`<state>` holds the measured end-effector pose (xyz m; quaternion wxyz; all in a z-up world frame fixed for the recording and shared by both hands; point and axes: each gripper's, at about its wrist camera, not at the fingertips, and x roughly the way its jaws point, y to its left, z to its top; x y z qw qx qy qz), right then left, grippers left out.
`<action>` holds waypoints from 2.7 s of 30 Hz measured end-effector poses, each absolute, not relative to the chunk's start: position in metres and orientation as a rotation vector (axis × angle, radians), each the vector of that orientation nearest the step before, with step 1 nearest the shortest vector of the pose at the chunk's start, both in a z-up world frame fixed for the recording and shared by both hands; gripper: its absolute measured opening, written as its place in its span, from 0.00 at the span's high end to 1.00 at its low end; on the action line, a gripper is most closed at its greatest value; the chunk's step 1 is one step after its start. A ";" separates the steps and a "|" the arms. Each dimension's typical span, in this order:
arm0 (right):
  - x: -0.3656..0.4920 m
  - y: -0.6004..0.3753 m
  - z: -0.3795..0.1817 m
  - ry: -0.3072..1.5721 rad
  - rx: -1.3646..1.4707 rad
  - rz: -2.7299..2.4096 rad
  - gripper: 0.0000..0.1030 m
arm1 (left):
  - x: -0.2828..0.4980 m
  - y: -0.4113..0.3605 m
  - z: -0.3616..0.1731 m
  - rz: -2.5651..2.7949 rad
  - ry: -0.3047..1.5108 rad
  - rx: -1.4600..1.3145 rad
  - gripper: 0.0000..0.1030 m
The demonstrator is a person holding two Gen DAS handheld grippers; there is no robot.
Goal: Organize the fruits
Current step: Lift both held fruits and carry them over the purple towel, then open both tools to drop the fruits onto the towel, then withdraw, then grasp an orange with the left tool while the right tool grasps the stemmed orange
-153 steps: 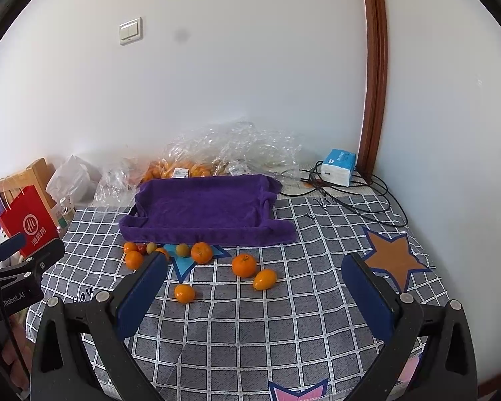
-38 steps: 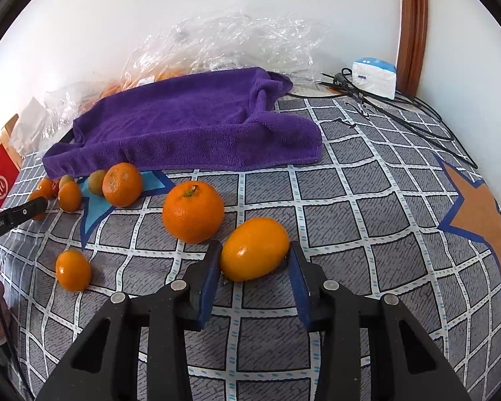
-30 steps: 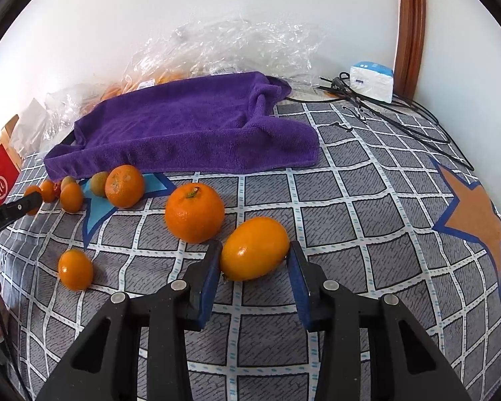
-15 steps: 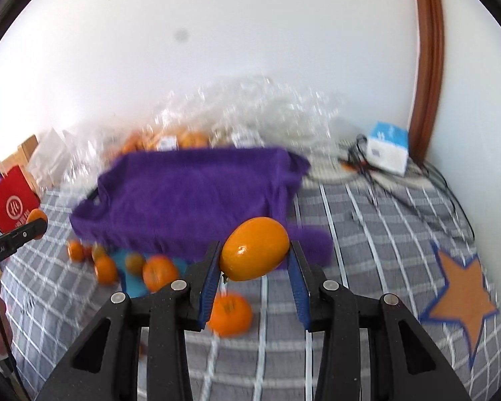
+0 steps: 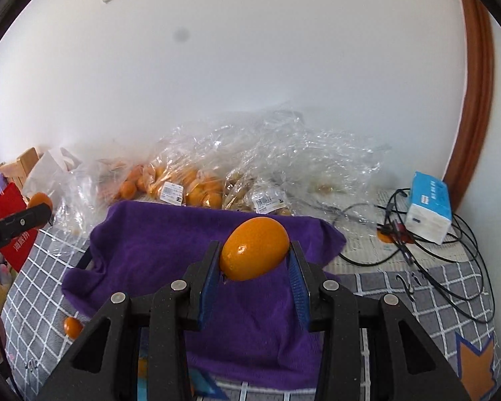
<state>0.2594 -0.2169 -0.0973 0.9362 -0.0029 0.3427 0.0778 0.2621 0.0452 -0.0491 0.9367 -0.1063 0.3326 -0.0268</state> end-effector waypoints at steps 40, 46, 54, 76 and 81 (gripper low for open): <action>0.343 -0.216 -0.196 1.022 -0.059 0.165 0.53 | 0.346 0.020 -0.155 -0.033 0.976 -0.104 0.63; 0.336 -0.211 -0.180 0.966 -0.075 0.174 0.35 | 0.351 0.018 -0.155 -0.043 0.979 -0.100 0.57; 0.317 -0.211 -0.146 0.871 -0.058 0.130 0.34 | 0.338 0.010 -0.126 -0.061 0.870 -0.073 0.31; 0.165 -0.243 -0.142 0.905 0.019 0.075 0.34 | 0.198 0.039 -0.078 -0.088 0.740 -0.057 0.31; 0.144 -0.240 -0.149 0.896 0.010 0.096 0.35 | 0.167 0.060 -0.095 -0.054 0.772 -0.112 0.32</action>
